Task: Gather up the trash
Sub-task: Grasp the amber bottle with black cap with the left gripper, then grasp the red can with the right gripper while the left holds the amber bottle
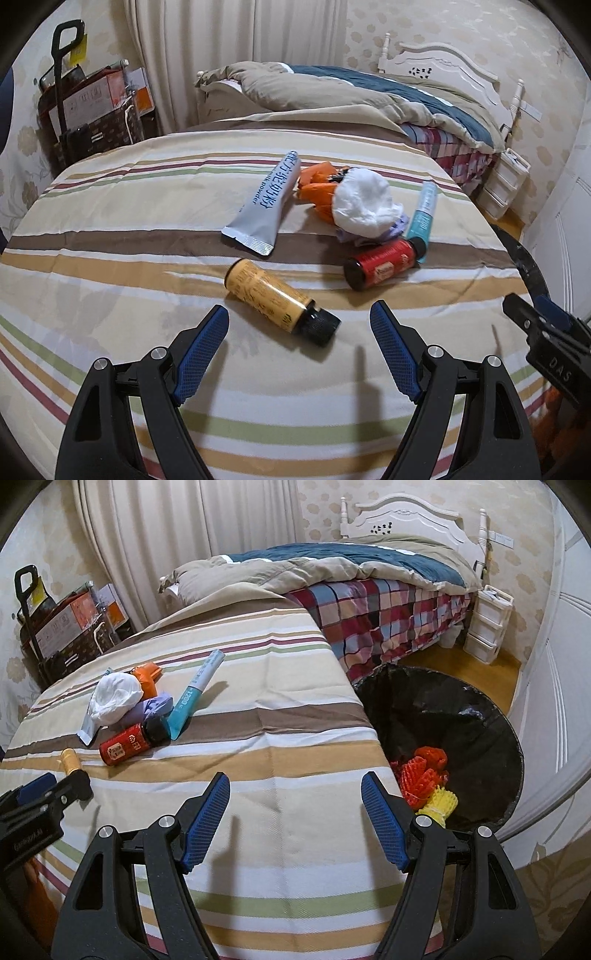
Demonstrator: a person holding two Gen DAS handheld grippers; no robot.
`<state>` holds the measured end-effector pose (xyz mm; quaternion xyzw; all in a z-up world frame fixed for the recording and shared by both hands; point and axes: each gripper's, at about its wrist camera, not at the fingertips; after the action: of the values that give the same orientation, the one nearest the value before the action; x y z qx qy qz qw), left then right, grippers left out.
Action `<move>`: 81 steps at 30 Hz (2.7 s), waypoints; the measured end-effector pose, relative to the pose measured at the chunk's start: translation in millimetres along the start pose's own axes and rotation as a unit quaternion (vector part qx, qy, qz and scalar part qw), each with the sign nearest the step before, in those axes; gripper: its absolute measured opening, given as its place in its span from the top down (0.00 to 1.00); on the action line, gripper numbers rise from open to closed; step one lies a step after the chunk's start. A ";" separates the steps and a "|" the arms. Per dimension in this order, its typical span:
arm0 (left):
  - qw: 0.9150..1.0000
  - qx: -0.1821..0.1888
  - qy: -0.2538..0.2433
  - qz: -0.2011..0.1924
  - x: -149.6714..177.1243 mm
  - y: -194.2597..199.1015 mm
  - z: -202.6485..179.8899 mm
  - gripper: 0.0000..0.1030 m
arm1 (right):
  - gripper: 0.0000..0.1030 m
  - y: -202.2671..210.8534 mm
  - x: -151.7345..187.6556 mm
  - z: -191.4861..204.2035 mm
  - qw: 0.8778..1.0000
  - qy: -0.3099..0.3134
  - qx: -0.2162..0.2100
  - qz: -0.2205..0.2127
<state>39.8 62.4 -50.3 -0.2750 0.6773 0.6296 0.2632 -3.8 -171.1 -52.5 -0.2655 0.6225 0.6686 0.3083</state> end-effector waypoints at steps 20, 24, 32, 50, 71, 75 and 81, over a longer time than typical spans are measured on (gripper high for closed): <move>0.999 0.031 -0.012 0.015 -4.1 -11.7 9.8 0.70 | 0.30 -1.6 1.8 0.0 1.000 -0.004 -0.008 0.001; 0.999 0.032 -0.021 0.012 -3.3 -9.4 9.7 0.72 | 0.30 0.2 1.6 3.1 1.000 -0.001 -0.011 0.001; 0.999 0.024 -0.023 0.008 -2.6 -5.4 22.7 0.74 | 0.30 -8.1 -3.7 37.3 0.999 0.025 -0.044 0.012; 1.000 0.025 -0.001 0.006 -4.1 -6.1 55.0 0.74 | 0.19 -40.7 -26.8 121.2 0.996 0.051 -0.072 0.021; 0.999 0.034 0.013 0.007 -3.5 -5.7 63.0 0.74 | 0.18 -32.2 -33.3 114.0 0.997 0.056 -0.049 0.004; 0.999 0.034 0.014 0.007 -3.6 -6.2 62.8 0.74 | 0.18 -32.9 -34.5 91.1 0.999 0.039 -0.027 0.004; 0.999 0.030 0.009 0.006 -3.1 -5.7 62.2 0.74 | 0.18 -48.4 -40.8 71.3 1.000 0.022 -0.008 0.014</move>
<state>46.6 124.3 -56.4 -0.2685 0.7001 0.6077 0.2616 61.5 -101.7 -48.7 -0.2742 0.6272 0.6718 0.2831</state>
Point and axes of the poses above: each gripper's, at about its wrist camera, not at the fingertips, and y roughly against the way its jaws point, z to its left, x to its underside, and after that the axes turned 4 degrees about -z, right-handed
